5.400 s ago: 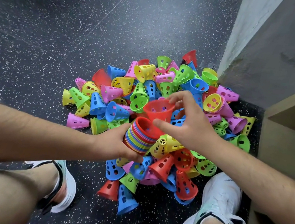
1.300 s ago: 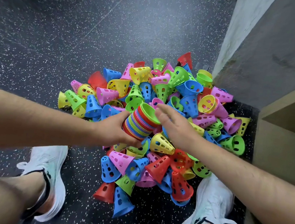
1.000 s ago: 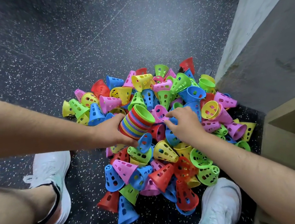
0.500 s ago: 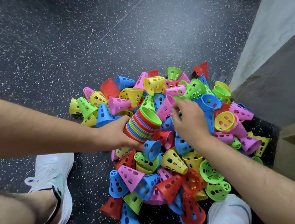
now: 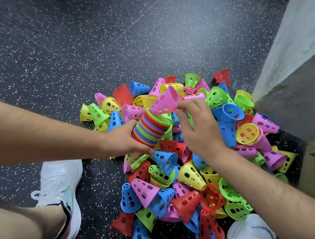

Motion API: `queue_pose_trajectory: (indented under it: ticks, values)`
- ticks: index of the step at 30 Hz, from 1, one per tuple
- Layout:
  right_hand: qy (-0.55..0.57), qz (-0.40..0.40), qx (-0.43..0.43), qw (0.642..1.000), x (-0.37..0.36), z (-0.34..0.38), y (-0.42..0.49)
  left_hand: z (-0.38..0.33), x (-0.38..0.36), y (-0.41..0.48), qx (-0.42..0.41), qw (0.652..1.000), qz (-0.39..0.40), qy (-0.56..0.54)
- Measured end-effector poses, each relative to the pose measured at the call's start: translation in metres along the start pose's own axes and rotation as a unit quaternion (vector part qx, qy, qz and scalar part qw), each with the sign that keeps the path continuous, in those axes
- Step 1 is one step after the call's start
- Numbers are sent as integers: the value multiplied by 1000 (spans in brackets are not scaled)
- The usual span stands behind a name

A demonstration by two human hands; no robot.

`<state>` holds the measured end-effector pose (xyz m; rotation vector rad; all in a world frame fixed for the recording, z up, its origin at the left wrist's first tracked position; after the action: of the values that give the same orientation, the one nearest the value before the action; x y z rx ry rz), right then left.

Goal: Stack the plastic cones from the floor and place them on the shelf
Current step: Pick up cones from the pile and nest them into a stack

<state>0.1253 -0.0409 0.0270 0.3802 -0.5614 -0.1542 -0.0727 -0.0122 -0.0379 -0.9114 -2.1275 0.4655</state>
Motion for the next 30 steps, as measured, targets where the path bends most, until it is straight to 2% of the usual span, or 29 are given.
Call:
queue_pose_trajectory:
  ticks: [4, 7, 9, 11, 13, 17, 20, 24, 30]
  values:
    - [16, 23, 8, 1000, -5, 4, 2, 2, 2, -3, -3, 1000, 1, 0]
    - [46, 92, 7, 995, -17, 6, 1, 2, 3, -3, -5, 1000, -2, -13]
    - [70, 119, -33, 990, -24, -1, -1, 4, 5, -3, -7, 1000, -4, -25]
    - [77, 98, -86, 989, -23, -16, -2, 7, 8, -4, -4, 1000, 0, -22]
    - [24, 110, -103, 988, -25, -33, -1, 10, 9, -6, 0, 1000, 5, -19]
    - [-91, 235, -109, 962, -46, -58, -6, 11, 10, -9, 4, 1000, 4, -11]
    - [-153, 274, -96, 945, -58, -67, -11, 11, 9, -9, 8, 1000, 3, -12]
    - [-177, 268, -74, 944, -60, -68, -14, 9, 5, -9, 3, 1000, 6, -11]
    - [-129, 172, -100, 971, -27, -59, -14, 9, 3, -9, 3, 1000, -6, 3]
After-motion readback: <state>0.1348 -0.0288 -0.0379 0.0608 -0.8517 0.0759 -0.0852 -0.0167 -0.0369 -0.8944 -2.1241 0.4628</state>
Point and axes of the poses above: each hand's wrist, its own y-axis towards the middle knuckle, its own x-axis out of the back of the hand, z = x × y, the point moved 7 cm from there along y, towards the middle knuckle, and after that the axes turned 14 degrees about y, right-handed, at the moved point
